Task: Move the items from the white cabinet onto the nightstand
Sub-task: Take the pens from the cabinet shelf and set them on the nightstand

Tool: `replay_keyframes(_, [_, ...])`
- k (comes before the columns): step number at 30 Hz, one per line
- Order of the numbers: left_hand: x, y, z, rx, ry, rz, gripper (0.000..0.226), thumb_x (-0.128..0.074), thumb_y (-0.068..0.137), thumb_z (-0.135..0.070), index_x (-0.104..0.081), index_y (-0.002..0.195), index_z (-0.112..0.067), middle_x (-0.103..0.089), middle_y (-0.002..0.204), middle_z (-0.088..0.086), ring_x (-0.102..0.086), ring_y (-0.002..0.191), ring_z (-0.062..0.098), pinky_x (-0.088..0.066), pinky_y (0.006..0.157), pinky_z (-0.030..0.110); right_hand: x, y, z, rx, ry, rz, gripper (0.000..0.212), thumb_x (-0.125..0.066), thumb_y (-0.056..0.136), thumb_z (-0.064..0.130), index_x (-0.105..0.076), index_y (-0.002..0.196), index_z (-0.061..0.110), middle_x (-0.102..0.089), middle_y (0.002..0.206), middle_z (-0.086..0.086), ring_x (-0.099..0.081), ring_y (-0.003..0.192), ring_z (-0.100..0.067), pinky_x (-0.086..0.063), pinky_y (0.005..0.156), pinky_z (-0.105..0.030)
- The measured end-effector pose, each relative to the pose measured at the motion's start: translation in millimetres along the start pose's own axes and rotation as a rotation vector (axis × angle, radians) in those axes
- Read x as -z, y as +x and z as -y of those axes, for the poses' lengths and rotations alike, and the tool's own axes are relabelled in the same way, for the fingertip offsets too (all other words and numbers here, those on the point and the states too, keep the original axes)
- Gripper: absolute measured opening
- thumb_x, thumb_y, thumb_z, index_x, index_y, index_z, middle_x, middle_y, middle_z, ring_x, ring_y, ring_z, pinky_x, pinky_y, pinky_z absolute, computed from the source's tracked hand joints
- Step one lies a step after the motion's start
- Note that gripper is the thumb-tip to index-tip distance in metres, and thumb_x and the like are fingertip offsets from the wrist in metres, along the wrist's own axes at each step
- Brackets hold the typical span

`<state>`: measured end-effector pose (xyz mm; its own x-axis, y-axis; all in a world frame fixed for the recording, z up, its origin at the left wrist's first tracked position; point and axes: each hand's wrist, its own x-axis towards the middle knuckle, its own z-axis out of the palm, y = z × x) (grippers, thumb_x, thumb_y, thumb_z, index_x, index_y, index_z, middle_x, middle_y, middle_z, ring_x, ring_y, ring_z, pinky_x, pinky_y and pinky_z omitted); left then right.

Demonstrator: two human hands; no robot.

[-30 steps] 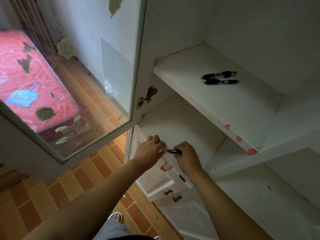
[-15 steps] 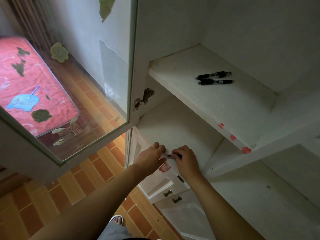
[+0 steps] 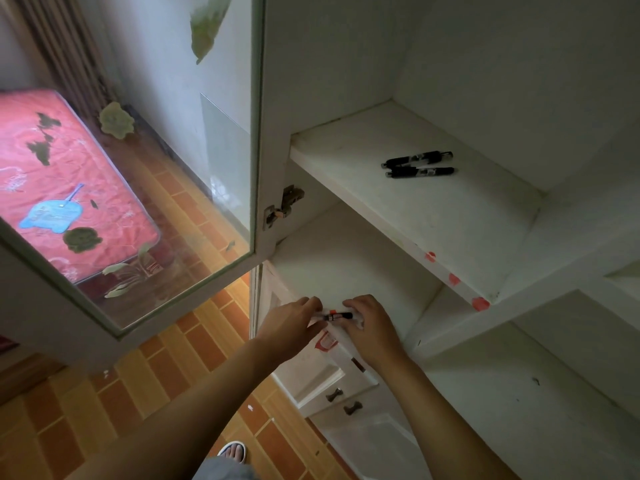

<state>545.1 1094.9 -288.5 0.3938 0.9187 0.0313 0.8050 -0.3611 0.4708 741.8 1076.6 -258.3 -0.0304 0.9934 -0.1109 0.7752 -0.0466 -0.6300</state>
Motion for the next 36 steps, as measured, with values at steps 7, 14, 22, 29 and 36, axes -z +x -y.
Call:
replay_keyframes(7, [58.8, -9.2, 9.5, 0.038, 0.054, -0.112, 0.033, -0.053, 0.102, -0.051, -0.06, 0.124, -0.028, -0.065, 0.114, -0.01, -0.064, 0.084, 0.007, -0.053, 0.068, 0.021, 45.0, -4.3, 40.4, 0.113, -0.167, 0.042, 0.051, -0.061, 0.102, 0.04, -0.046, 0.15, 0.03, -0.038, 0.152, 0.012, -0.039, 0.136, -0.007, -0.041, 0.108, -0.024])
replay_keyframes(14, [129.2, -22.4, 1.9, 0.038, 0.055, -0.233, 0.03, -0.055, 0.1, -0.051, -0.06, 0.121, -0.031, -0.063, 0.108, -0.011, -0.06, 0.084, 0.005, -0.049, 0.069, 0.018, 77.4, -10.1, 101.1, 0.298, -0.309, -0.018, 0.053, -0.051, 0.103, 0.05, -0.041, 0.152, 0.033, -0.036, 0.155, 0.013, -0.034, 0.141, -0.007, -0.038, 0.117, -0.034])
replay_keyframes(22, [198.3, -33.2, -12.7, -0.007, 0.031, -0.415, 0.029, -0.065, 0.094, -0.048, -0.067, 0.114, -0.027, -0.067, 0.1, -0.009, -0.061, 0.072, 0.005, -0.036, 0.06, 0.009, 119.2, -28.4, 161.1, 0.495, -0.355, -0.115, 0.053, -0.048, 0.103, 0.051, -0.04, 0.152, 0.034, -0.035, 0.153, 0.017, -0.032, 0.14, -0.002, -0.036, 0.116, -0.027])
replay_keyframes(29, [230.3, -5.9, -40.4, -0.095, 0.045, -0.496, 0.03, -0.06, 0.096, -0.053, -0.066, 0.113, -0.03, -0.065, 0.096, -0.013, -0.057, 0.069, 0.006, -0.033, 0.058, 0.009, 172.0, -8.2, 175.2, 0.518, -0.398, -0.297, 0.045, -0.049, 0.103, 0.045, -0.055, 0.143, 0.025, -0.045, 0.147, 0.011, -0.041, 0.136, -0.007, -0.04, 0.11, -0.03])
replay_keyframes(36, [238.0, 44.3, -53.5, -0.12, 0.079, -0.5, 0.032, -0.054, 0.099, -0.058, -0.062, 0.117, -0.032, -0.066, 0.106, -0.013, -0.064, 0.077, 0.009, -0.057, 0.069, 0.028, 201.8, 38.8, 163.9, 0.237, -0.521, -0.324, 0.054, -0.052, 0.102, 0.045, -0.044, 0.152, 0.027, -0.033, 0.158, 0.007, -0.033, 0.144, -0.015, -0.033, 0.118, -0.041])
